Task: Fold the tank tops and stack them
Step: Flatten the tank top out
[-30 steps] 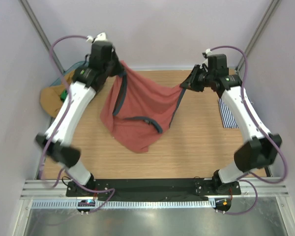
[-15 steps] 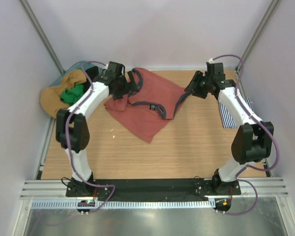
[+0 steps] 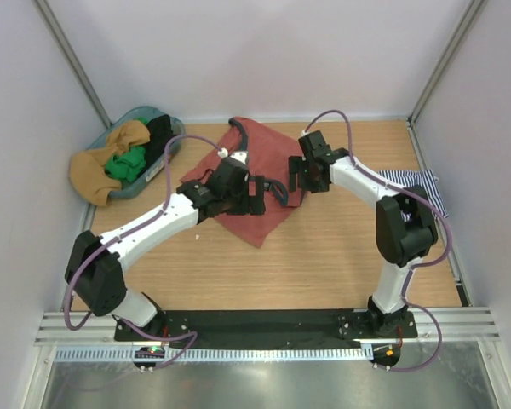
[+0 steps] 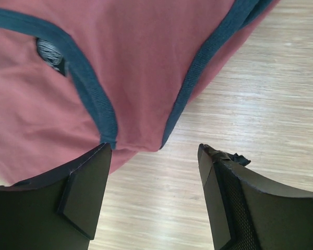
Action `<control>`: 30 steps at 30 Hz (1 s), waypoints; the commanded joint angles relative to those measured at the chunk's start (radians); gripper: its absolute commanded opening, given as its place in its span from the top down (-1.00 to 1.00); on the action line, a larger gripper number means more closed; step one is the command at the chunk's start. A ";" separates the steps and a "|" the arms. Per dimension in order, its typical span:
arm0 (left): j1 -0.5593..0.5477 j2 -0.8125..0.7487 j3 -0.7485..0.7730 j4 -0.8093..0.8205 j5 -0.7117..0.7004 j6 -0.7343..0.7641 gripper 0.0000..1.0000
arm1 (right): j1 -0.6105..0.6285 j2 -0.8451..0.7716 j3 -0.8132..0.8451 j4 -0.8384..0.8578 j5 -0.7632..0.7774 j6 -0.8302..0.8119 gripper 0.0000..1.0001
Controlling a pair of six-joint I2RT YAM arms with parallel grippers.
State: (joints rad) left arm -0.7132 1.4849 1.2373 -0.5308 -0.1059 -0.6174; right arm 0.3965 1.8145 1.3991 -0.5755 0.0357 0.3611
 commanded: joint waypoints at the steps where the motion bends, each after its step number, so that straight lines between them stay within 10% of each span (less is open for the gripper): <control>1: -0.066 0.026 -0.013 0.012 -0.057 0.030 -0.95 | 0.036 0.057 0.060 -0.021 0.099 -0.036 -0.49; 11: -0.176 0.199 0.000 0.064 -0.094 0.074 -0.83 | 0.065 0.141 0.058 0.042 0.044 -0.024 -0.48; 14: -0.187 0.262 0.037 0.063 -0.089 0.105 -0.61 | 0.068 0.143 0.051 0.051 0.044 -0.024 -0.23; 20: -0.189 0.333 0.065 0.048 -0.095 0.110 -0.46 | 0.067 0.109 0.018 0.075 0.041 -0.019 0.98; 25: -0.198 0.380 0.070 0.037 -0.095 0.117 -0.36 | 0.067 0.092 0.012 0.081 0.006 -0.013 0.98; 30: -0.198 0.410 0.064 0.003 -0.090 0.108 0.25 | 0.051 0.046 0.000 0.097 -0.057 0.005 0.98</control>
State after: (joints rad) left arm -0.9066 1.8843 1.2781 -0.5140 -0.1841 -0.5163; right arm 0.4561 1.9461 1.4059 -0.5224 0.0353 0.3477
